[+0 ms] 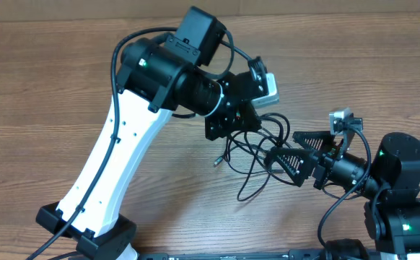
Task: Untangle cables
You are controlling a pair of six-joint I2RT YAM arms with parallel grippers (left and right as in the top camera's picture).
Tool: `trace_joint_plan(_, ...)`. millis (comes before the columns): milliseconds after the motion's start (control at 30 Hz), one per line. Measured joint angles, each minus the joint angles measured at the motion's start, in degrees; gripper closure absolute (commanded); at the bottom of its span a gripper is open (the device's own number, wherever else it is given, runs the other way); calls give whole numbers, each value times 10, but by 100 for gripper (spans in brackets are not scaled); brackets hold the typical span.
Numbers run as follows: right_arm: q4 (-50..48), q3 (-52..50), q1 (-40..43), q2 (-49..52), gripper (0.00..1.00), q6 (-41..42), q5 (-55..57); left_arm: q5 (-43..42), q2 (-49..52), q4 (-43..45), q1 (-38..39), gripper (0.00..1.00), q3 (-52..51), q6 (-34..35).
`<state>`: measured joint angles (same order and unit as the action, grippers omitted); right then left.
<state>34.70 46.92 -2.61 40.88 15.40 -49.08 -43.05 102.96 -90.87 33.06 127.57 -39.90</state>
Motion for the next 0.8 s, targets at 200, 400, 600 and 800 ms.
trace_joint_plan(200,-5,0,0,0,1,25,9,22,0,-9,9,96,0,0)
trace_joint_plan(400,52,0,0,0,0,39,81,0,0,-12,9,96,0,0)
trace_joint_plan(600,62,0,0,0,0,53,145,-29,0,-16,10,96,0,0)
trace_joint_plan(800,76,0,0,3,0,56,169,-70,0,-17,10,96,0,-10)
